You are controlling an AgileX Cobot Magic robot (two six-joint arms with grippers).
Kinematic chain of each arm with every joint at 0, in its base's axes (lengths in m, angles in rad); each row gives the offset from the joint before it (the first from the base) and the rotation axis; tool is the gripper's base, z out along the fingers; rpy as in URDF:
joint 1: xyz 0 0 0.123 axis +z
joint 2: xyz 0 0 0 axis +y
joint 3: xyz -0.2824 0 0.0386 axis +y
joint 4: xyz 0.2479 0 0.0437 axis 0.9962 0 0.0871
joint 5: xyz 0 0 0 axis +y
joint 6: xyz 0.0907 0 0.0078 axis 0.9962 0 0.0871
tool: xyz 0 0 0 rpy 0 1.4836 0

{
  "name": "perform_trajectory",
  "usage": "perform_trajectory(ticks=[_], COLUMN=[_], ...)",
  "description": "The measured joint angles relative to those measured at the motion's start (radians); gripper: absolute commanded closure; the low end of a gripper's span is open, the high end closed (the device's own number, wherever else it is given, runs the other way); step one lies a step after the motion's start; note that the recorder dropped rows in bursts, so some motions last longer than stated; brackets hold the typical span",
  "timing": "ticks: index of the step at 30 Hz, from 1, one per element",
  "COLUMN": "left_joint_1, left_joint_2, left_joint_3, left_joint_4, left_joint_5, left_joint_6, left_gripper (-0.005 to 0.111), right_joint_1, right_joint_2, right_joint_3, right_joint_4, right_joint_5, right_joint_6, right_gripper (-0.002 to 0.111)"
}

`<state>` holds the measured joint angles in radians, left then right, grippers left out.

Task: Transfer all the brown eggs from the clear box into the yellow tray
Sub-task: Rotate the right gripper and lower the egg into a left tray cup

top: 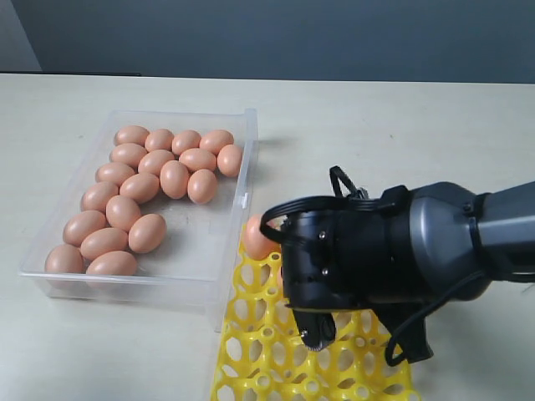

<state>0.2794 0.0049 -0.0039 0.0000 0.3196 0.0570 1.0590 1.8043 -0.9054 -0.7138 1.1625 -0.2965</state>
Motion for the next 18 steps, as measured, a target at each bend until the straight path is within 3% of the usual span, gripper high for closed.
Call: perform_trajectory(ticks=[7, 18], left_joint_1=[0.000, 0.000], left_joint_2=[0.000, 0.000], left_joint_3=[0.000, 0.000], left_joint_4=[0.000, 0.000], left_joint_5=[0.000, 0.000], left_joint_6=[0.000, 0.000], left_gripper=[0.106, 0.106], right_joint_1=[0.077, 0.079], right_joint_2=[0.000, 0.018], right_joint_3=[0.000, 0.000], right_joint_4=[-0.006, -0.051], right_joint_5=[-0.002, -0.004], right_joint_6=[0.004, 0.004], right_gripper=[0.075, 0.075])
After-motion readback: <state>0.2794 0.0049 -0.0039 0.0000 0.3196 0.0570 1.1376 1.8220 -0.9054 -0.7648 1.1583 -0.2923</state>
